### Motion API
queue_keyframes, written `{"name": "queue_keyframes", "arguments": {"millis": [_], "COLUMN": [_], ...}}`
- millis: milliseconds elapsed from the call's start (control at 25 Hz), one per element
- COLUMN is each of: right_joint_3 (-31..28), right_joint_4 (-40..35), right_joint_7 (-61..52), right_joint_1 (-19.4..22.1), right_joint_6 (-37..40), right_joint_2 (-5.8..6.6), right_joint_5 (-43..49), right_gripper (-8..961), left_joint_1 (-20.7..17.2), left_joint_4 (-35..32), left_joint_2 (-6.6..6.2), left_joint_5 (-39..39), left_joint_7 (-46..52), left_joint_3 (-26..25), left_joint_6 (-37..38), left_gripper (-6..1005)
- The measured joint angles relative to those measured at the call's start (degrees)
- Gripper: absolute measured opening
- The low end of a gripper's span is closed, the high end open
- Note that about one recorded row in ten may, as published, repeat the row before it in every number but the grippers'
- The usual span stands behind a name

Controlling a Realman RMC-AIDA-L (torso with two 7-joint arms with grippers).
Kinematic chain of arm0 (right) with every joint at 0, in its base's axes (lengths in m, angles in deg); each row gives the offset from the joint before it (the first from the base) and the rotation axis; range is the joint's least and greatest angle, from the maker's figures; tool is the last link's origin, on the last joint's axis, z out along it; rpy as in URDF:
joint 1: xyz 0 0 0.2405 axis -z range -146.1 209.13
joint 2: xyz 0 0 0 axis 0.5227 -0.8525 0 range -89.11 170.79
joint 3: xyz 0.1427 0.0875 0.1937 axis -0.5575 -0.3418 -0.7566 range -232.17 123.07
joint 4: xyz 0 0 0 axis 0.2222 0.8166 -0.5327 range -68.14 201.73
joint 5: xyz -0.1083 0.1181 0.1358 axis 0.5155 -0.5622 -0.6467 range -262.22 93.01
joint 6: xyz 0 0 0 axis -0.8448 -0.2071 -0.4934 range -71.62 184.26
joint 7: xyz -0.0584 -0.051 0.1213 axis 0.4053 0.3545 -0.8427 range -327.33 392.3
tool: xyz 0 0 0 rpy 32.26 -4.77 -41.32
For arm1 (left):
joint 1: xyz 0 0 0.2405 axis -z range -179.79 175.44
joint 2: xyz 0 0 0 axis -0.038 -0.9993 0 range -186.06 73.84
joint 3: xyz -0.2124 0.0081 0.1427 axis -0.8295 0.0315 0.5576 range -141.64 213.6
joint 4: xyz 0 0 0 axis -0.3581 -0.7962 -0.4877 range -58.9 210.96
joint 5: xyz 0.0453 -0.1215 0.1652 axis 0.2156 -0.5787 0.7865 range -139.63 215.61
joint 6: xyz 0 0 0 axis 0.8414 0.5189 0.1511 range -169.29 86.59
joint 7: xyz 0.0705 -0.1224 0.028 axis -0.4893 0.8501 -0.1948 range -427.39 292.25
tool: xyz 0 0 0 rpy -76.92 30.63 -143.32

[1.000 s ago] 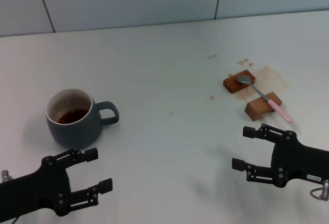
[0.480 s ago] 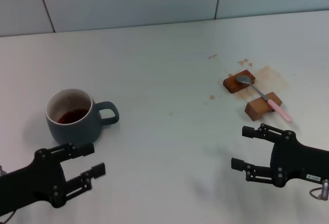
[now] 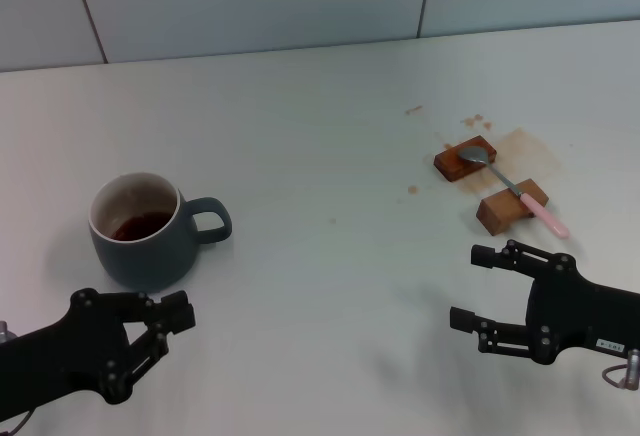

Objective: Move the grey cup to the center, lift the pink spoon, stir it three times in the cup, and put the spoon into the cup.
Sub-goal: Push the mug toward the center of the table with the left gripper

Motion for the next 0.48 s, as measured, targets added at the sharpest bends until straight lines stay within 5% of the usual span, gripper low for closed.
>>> {"name": "queue_keyframes", "arguments": {"millis": [200, 480], "right_joint_3": [-0.56, -1.21], "right_joint_4": [0.07, -0.06], "right_joint_7": [1.27, 1.38], "right_joint_1": [0.0, -0.3], "right_joint_6": [0.0, -0.28], "right_joint_2": [-0.28, -0.52], "right_joint_5": [0.0, 0.0], "right_gripper": [797, 792], "left_joint_1": [0.13, -1.3], "left_joint_4": [0.18, 6.61], "left_joint_2": [0.54, 1.11], "left_joint_5": [-1.66, -12.49], "left_joint_7": [0.01, -13.58], "left_joint_3": [-3.14, -20.91], "left_joint_6": [1.99, -4.73], "left_gripper": [149, -2]}}
